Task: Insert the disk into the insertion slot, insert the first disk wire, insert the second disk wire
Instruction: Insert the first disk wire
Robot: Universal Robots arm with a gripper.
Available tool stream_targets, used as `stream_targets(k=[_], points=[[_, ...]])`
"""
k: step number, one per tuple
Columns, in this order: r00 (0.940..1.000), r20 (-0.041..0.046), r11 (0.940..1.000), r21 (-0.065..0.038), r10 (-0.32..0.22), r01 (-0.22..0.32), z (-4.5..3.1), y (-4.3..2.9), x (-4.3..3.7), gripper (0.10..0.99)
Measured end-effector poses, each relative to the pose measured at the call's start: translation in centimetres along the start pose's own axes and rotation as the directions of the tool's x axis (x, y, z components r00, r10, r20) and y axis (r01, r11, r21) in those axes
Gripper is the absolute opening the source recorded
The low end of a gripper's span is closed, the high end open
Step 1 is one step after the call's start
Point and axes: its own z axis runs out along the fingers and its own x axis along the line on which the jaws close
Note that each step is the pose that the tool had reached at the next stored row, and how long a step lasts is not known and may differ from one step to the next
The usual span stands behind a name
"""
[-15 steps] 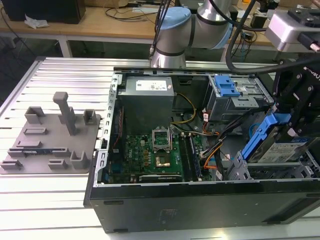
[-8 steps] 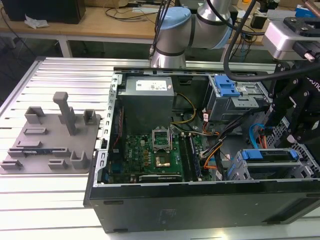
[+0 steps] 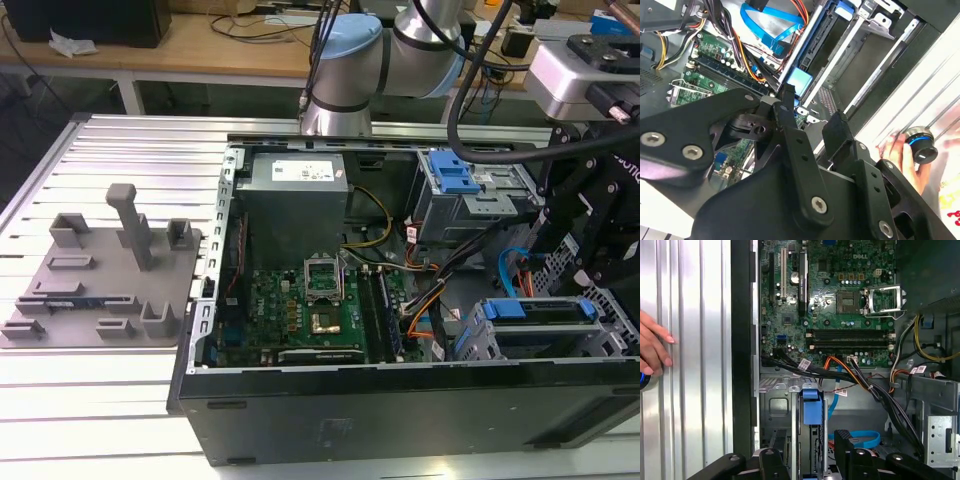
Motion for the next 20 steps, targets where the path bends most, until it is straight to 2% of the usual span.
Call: stream_targets(k=[10, 13, 14, 15, 17, 20], points=[[1.0000, -0.0004, 1.0000, 0.000, -0.001, 0.001, 0.03, 0.00, -0.13, 0.502], [0.9998, -0.0176, 1.0000, 0.000, -0.001, 0.001, 0.01, 0.00, -1.53, 0.502], [0.9995, -0.0319, 1.0000, 0.000, -0.001, 0.001, 0.02, -0.01, -2.56, 0.502], [0.9984, -0.0572, 1.0000, 0.000, -0.002, 0.002, 0.04, -0.01, -4.08, 0.502], [0.9969, -0.0786, 1.0000, 0.000, -0.002, 0.002, 0.05, -0.01, -5.18, 0.502], [0.9920, -0.1260, 1.0000, 0.000, -0.002, 0.002, 0.06, -0.01, -6.55, 0.502]])
